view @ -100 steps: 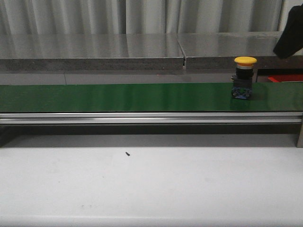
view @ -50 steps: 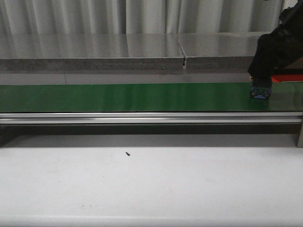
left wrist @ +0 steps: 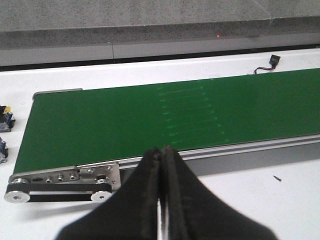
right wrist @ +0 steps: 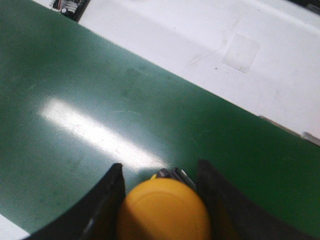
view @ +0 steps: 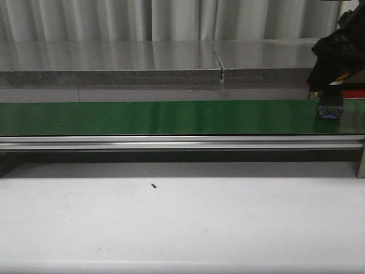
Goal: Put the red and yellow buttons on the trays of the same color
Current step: 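Grasp the yellow button at the belt's far end with the right gripper, then place the yellow button into the yellow tray and release it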
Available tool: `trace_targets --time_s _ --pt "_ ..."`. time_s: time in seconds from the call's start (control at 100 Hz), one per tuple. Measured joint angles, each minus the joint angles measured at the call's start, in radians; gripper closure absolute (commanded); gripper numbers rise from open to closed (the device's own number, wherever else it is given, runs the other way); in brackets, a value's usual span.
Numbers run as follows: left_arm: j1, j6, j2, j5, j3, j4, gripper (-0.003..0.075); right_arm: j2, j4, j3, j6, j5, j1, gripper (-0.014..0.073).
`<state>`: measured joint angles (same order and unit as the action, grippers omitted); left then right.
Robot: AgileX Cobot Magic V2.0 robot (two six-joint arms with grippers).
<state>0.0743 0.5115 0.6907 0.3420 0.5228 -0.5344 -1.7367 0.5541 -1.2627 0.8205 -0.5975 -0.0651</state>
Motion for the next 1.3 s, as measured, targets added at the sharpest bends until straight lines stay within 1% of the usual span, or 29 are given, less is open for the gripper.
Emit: trace_targets --time_s 0.13,0.25,0.39,0.49,0.66,0.74,0.81,0.93,1.1,1.3 --pt "0.000 0.000 0.000 0.000 0.000 0.000 0.0739 0.000 0.000 -0.039 -0.029 -0.067 -0.038 0.0475" --pt "0.000 0.000 0.000 0.000 0.000 0.000 0.0739 0.028 0.000 -0.080 -0.067 -0.151 -0.102 0.0475" --pt "0.000 0.000 0.000 0.000 0.000 0.000 0.0739 0.094 0.002 -0.096 -0.092 -0.218 -0.220 0.0475" --pt "0.000 0.000 0.000 0.000 0.000 0.000 0.0739 0.122 0.002 -0.096 -0.101 -0.253 -0.332 0.0475" --pt "0.000 0.000 0.000 0.000 0.000 0.000 0.0739 0.128 0.012 -0.087 -0.109 -0.259 -0.513 0.0475" --pt "0.000 0.000 0.000 0.000 0.000 0.000 0.0739 0.126 0.030 -0.080 -0.110 -0.227 -0.587 0.0475" --pt "0.000 0.000 0.000 0.000 0.000 0.000 0.0739 0.124 0.041 -0.076 -0.110 -0.182 -0.630 0.0475" --pt "0.000 0.000 0.000 0.000 0.000 0.000 0.0739 0.100 0.058 -0.076 -0.110 -0.132 -0.669 0.0475" --pt "0.000 0.000 0.000 0.000 0.000 0.000 0.0739 -0.002 0.091 -0.076 -0.110 -0.115 -0.673 0.0475" --pt "0.000 0.000 0.000 0.000 0.000 0.000 0.0739 -0.141 0.099 -0.076 -0.110 -0.101 -0.670 0.0475"
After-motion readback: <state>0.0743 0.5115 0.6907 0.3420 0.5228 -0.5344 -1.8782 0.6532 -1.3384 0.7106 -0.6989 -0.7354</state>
